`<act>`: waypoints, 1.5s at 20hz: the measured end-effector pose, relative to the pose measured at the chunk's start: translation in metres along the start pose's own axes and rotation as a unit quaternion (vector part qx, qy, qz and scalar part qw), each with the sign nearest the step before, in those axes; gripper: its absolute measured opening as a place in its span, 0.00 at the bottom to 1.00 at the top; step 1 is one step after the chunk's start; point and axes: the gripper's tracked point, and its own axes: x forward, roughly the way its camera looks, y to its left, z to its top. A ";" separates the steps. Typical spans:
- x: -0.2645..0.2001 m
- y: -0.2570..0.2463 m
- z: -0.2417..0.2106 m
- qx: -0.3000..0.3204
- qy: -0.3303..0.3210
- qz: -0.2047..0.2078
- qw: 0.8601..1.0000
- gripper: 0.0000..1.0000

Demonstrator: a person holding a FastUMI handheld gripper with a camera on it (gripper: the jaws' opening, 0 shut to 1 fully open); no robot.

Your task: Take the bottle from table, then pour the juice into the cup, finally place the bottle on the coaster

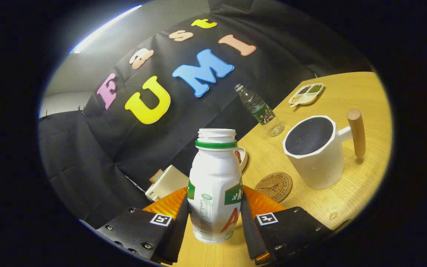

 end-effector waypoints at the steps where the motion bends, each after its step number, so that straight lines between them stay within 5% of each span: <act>1: 0.001 -0.001 0.000 0.003 0.002 0.000 1.000 0.67; 8: 0.004 0.009 0.003 0.070 -0.003 0.035 0.997 0.67; 20: 0.007 -0.001 0.008 0.166 -0.015 0.035 0.985 0.67; 30: 0.011 -0.002 0.024 0.251 -0.038 0.055 0.966 0.66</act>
